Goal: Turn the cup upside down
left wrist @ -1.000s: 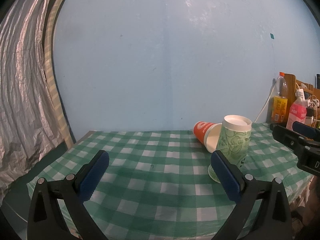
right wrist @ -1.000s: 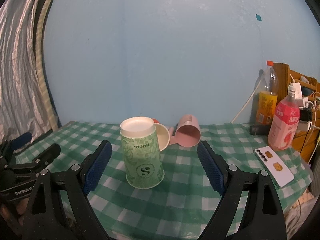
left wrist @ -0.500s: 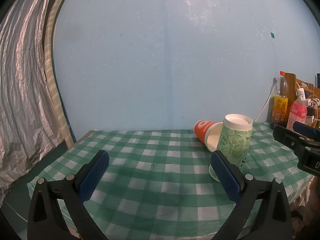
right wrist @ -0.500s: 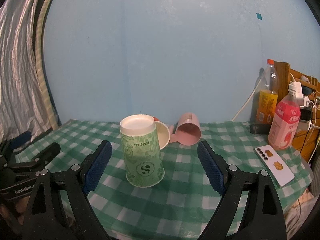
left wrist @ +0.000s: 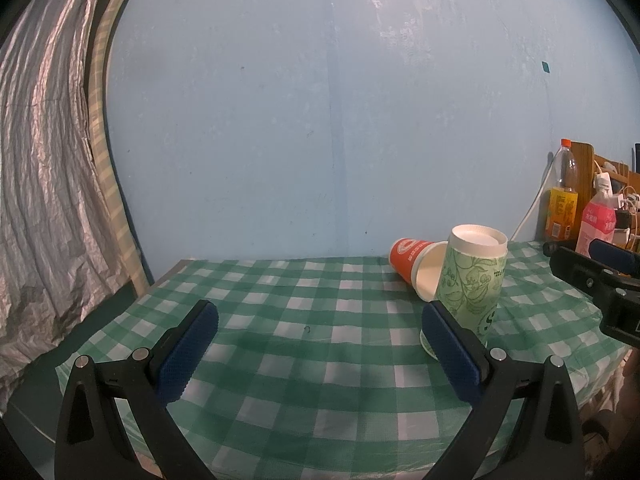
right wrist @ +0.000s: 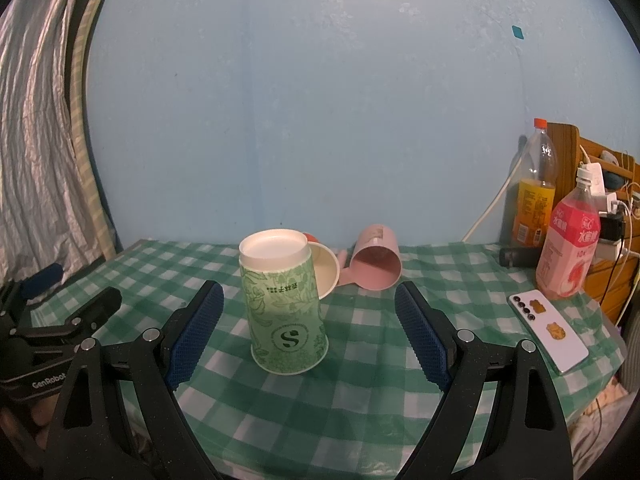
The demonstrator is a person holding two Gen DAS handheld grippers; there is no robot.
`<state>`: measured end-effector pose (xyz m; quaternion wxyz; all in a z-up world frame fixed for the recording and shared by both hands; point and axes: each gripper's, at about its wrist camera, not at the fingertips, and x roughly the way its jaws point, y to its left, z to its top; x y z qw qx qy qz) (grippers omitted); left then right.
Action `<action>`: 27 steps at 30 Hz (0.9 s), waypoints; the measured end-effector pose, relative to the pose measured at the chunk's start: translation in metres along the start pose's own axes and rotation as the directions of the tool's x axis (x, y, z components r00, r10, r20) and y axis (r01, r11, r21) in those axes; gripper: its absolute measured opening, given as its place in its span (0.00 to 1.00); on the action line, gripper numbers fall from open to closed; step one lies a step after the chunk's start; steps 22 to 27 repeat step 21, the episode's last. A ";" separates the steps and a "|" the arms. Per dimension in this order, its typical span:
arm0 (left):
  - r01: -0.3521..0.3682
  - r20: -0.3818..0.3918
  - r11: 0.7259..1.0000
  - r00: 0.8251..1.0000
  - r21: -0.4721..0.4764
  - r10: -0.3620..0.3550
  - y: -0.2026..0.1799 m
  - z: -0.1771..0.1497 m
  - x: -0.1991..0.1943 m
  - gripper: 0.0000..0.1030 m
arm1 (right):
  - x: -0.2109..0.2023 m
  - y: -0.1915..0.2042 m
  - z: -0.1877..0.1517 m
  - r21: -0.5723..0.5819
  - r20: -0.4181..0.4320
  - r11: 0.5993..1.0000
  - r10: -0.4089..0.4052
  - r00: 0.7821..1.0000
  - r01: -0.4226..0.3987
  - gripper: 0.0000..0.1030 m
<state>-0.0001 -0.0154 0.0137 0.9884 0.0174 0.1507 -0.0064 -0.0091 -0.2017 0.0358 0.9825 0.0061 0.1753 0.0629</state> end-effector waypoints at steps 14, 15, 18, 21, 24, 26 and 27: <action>0.006 -0.012 1.000 1.000 0.004 -0.006 0.003 0.000 0.002 1.00 | 0.000 0.000 -0.003 0.002 -0.006 1.000 0.003 1.000 -0.003 0.84; 0.007 -0.012 1.000 1.000 0.003 -0.007 0.003 0.000 0.002 1.00 | 0.000 0.000 -0.003 0.001 -0.006 1.000 0.002 1.000 -0.002 0.84; 0.007 -0.013 1.000 1.000 0.004 -0.007 0.003 -0.001 0.002 1.00 | 0.000 0.000 -0.003 0.005 -0.004 1.000 0.004 1.000 -0.004 0.84; 0.007 -0.018 1.000 1.000 -0.001 -0.007 0.005 -0.001 0.002 1.00 | 0.000 -0.001 -0.003 0.009 -0.005 1.000 0.002 1.000 -0.002 0.84; 0.007 -0.018 1.000 1.000 -0.001 -0.007 0.005 -0.001 0.002 1.00 | 0.000 -0.001 -0.003 0.009 -0.005 1.000 0.002 1.000 -0.002 0.84; 0.007 -0.018 1.000 1.000 -0.001 -0.007 0.005 -0.001 0.002 1.00 | 0.000 -0.001 -0.003 0.009 -0.005 1.000 0.002 1.000 -0.002 0.84; 0.007 -0.018 1.000 1.000 -0.001 -0.007 0.005 -0.001 0.002 1.00 | 0.000 -0.001 -0.003 0.009 -0.005 1.000 0.002 1.000 -0.002 0.84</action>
